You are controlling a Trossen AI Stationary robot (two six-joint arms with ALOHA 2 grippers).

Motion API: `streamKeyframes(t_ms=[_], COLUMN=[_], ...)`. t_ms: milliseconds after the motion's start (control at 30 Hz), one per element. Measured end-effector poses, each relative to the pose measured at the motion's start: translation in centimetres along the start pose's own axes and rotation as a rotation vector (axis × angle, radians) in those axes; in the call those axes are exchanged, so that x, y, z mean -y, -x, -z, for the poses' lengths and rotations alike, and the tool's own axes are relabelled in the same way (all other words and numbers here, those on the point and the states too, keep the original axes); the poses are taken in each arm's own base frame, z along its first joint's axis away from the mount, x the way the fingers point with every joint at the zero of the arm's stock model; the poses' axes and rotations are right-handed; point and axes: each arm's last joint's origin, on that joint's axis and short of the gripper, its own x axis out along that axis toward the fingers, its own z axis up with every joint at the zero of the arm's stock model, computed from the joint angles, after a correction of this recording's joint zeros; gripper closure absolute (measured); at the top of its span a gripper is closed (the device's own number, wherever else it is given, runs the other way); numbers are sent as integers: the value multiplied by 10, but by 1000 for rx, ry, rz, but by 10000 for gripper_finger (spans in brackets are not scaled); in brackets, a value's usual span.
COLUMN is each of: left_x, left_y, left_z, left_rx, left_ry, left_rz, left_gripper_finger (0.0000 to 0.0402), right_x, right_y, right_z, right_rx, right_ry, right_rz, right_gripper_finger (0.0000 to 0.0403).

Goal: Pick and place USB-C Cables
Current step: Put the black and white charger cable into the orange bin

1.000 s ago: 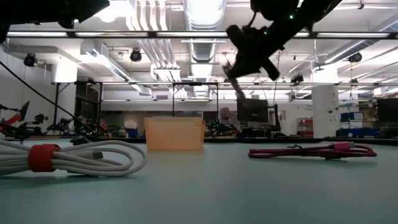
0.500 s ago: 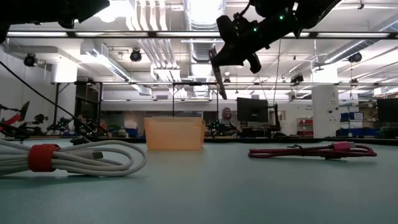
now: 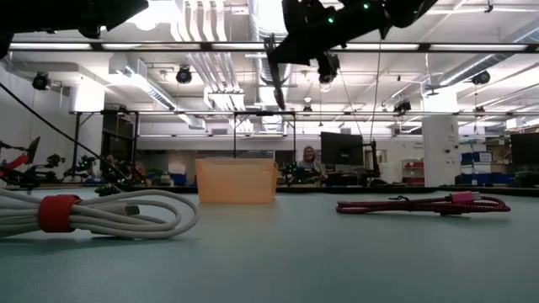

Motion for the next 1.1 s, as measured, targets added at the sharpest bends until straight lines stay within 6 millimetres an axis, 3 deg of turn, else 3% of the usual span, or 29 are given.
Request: streamKeyframes(t_ms=[233,433,867,1100], left_x=[-1,0,1,4], left_y=[0,0,0,0], left_z=[-1,-1,2,7], left_rx=[8,6,-4,-52], left_ry=[7,6,-3,-45], left_rz=[-5,-4,3,10], left_gripper_finger=[402,402,402,402], right_x=[-11,-19,-30,-33], right_y=[-33,-56,-66,-86], right_z=[-20,-26,-44,-32], right_rx=[-126,-345,-562,-573], right_ry=[-354,-455,-806,-953], right_rz=[43,152,369,470], right_gripper_finger=[390,390,390,390])
